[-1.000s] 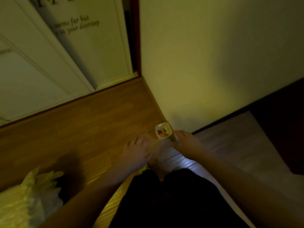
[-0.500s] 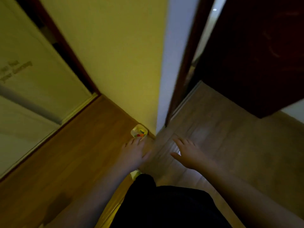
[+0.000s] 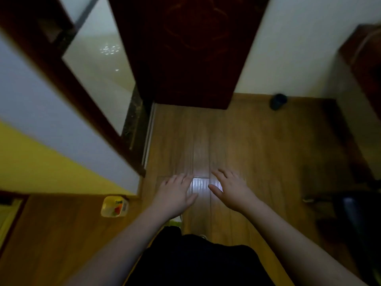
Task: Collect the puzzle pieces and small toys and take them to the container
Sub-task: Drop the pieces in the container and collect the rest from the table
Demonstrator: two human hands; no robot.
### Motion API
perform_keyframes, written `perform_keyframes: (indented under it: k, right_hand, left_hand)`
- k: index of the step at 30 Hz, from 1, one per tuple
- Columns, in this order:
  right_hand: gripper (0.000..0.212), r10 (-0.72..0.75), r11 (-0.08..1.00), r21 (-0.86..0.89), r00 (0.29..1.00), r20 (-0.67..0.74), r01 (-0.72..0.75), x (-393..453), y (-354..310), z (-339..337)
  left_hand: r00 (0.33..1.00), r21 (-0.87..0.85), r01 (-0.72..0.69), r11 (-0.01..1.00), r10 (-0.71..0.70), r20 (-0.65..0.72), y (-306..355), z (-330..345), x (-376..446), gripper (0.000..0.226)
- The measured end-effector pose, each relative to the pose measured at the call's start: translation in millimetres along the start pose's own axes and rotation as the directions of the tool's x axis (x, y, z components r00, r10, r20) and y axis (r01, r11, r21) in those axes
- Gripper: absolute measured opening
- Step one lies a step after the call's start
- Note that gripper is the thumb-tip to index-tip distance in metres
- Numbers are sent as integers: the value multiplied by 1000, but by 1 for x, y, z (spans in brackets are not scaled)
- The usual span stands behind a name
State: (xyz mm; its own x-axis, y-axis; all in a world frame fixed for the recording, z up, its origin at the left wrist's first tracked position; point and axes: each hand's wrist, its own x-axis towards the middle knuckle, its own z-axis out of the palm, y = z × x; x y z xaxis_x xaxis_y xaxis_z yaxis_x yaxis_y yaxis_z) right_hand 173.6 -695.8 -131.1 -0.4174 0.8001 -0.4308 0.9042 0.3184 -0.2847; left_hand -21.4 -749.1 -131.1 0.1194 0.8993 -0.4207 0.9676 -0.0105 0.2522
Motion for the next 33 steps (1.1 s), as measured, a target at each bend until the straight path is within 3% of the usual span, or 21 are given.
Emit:
perform_keyframes:
  k: [7, 14, 23, 27, 33]
  right_hand:
    - [60, 335, 937, 134, 938, -87, -322, -18, 45, -19]
    - [63, 631, 775, 219, 744, -219, -593, -25, 60, -25]
    - [62, 816, 577, 336, 532, -225, -744, -58, 102, -27]
    - [61, 847, 531, 389, 484, -219, -753, -69, 142, -28]
    - [61, 882, 470, 430, 428, -197, -771, -85, 216, -40]
  left_hand:
    - [948, 132, -308, 942, 293, 122, 27, -35, 74, 68]
    - [828, 227, -560, 797, 527, 193, 57, -53, 126, 68]
    - [675, 306, -733, 608, 705, 218, 152, -61, 157, 58]
    - [617, 304, -783, 543, 740, 268, 199, -56, 176, 59]
    - [612, 314, -789, 529, 725, 316, 276, -56, 211, 59]
